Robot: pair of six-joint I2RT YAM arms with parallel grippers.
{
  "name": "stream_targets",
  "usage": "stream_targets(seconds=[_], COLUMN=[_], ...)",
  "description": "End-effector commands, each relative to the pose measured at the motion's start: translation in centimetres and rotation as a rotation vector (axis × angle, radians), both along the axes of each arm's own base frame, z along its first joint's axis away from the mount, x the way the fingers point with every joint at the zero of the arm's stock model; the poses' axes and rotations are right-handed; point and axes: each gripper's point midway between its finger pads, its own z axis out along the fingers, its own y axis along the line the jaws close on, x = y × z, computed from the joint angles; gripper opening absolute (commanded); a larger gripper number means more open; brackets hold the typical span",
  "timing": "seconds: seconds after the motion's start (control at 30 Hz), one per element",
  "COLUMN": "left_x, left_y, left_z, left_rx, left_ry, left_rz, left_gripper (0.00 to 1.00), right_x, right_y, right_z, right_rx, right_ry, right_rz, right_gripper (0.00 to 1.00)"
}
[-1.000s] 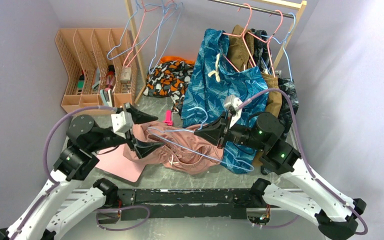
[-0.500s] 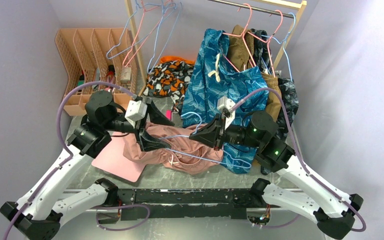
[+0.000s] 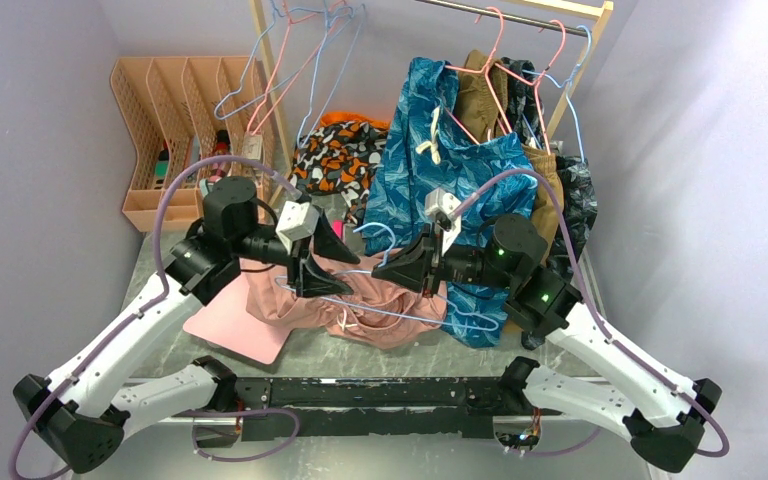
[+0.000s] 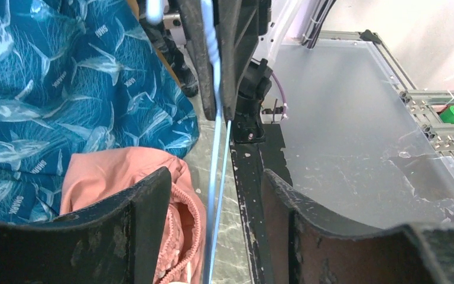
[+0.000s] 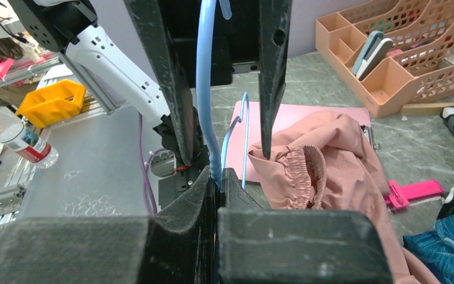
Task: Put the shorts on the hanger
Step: Adjust the hanger.
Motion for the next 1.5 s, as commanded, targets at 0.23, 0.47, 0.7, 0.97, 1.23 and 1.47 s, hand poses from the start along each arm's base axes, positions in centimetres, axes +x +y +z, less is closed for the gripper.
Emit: stream_targets(seconds=[0.23,0.47,0.7,0.97,1.23,1.47], left_x=[0.9,1.6,1.6,1.3,0.8,0.6], left_y=[-0.6,-0.5,-0.6,-0.6,-0.4,-0.4], left_z=[-0.9,-0.8,-0.7,-0.3,0.0,0.0], left_rx=[0.02,0.025,0.024,0.019,0.007,0.001], left_ry=[-0.041,-0.054,-0.052,-0.054,-0.064,-0.065], left_rz=[0.025,0.074,0.067,0.052,0.037,0.028], left_gripper=[0.15,0.07,0.07,0.07,0.07,0.07], right_x=[-0.6,-0.5,-0.1,1.6,1.7,1.3], right_y=[-0.3,-0.5,-0.8,-0.3,0.2,0.4], right_z=[2.7,3.0,3.4,2.1,1.5,1.5], right_rx=[0.063,0.026,-0.014,-0.056,-0.071,-0.066], right_ry=[-0.062,-0.043,-0.023,0.01,0.025,0.029], right_rz=[0.023,0.011,-0.018,-0.082,-0.063,-0.037], right_gripper=[0.0,0.2,0.49,0.46,0.29,0.1])
